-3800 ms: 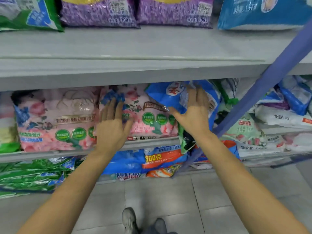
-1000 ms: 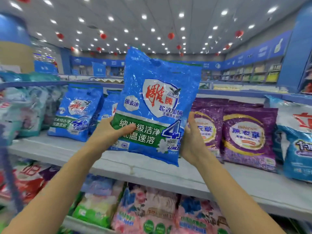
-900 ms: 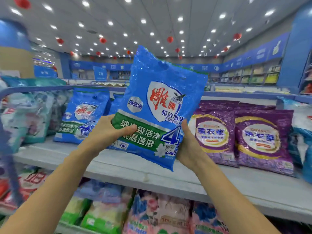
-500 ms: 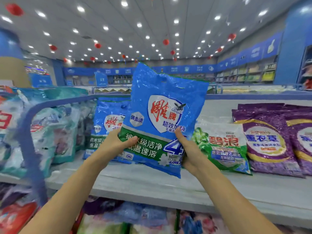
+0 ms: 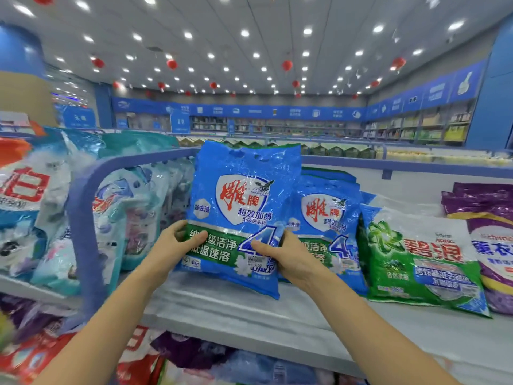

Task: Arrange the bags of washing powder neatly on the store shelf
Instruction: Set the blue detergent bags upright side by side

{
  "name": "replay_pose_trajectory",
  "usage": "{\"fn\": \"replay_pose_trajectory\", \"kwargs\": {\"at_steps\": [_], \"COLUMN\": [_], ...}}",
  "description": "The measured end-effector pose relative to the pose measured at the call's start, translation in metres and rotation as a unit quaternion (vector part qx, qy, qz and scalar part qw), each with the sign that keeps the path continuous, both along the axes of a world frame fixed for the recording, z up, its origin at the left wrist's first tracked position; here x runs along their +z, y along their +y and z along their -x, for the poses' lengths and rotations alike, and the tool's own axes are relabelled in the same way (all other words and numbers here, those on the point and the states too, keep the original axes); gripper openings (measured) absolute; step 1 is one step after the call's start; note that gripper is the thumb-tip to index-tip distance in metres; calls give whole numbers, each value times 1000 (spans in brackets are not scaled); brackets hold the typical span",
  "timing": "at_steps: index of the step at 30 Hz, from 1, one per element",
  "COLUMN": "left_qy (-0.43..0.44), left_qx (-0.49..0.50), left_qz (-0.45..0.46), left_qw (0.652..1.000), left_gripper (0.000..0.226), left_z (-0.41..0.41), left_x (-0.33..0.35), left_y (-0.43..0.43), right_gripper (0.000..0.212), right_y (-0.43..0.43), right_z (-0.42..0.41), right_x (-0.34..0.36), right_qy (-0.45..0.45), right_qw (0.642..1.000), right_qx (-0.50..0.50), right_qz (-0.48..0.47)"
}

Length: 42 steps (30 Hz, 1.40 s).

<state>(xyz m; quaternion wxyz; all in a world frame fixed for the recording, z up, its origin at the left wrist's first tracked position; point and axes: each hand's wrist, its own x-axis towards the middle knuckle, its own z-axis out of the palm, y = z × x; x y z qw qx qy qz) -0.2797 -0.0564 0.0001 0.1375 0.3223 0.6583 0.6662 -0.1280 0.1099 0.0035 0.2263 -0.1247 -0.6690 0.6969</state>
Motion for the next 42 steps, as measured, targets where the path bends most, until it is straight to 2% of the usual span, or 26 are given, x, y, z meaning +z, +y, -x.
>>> {"fn": "replay_pose_trajectory", "kwargs": {"at_steps": [3,6,9,10,11,13,15,16,21,26,30,33,35,38,42], "left_qy": [-2,-56,-91,-77,-60,-2,28,40,27,22,16,19,47,123,210], "left_qx": [22,11,49,55,72,122,169,189,239,259,262,254,249,249,262], "left_qz": [13,-11,-9,-3,12,35,54,62,77,71,74,44,30,45,43], "left_qw": [1000,998,995,996,996,992,984,979,968,963,962,966,967,960,941], "left_gripper": [48,54,103,107,98,64,52,51,57,46,50,49,43,53,60], "left_z": [20,26,34,35,35,28,27,26,31,29,26,23,21,19,15], "left_x": [-8,-10,-9,-7,-7,-6,-10,-11,-11,-12,-10,-12,-15,-20,-23], "left_y": [-11,-13,-5,-2,1,8,16,18,24,24,23,21,18,15,9], "right_gripper": [46,69,67,66,68,77,94,97,75,77,82,71,71,73,62], "right_y": [-13,-27,-32,-32,-32,-36,-41,-42,-41,-39,-37,-34,-33,-27,-15], "right_z": [18,31,34,36,37,43,49,52,63,64,61,52,42,22,-15], "right_x": [-8,-19,-23,-23,-24,-26,-29,-31,-34,-35,-30,-23,-17,-7,1], "right_qy": [13,11,30,35,37,32,24,24,28,17,-5,-12,-5,1,5], "right_qw": [999,992,991,992,993,992,991,991,988,987,985,988,990,980,961], "right_qx": [-27,-82,-110,-105,-102,-109,-123,-127,-145,-149,-148,-135,-128,-160,-188], "right_qz": [-42,-94,-72,-54,-50,-48,-38,-33,-41,-62,-86,-78,-66,-121,-203]}}
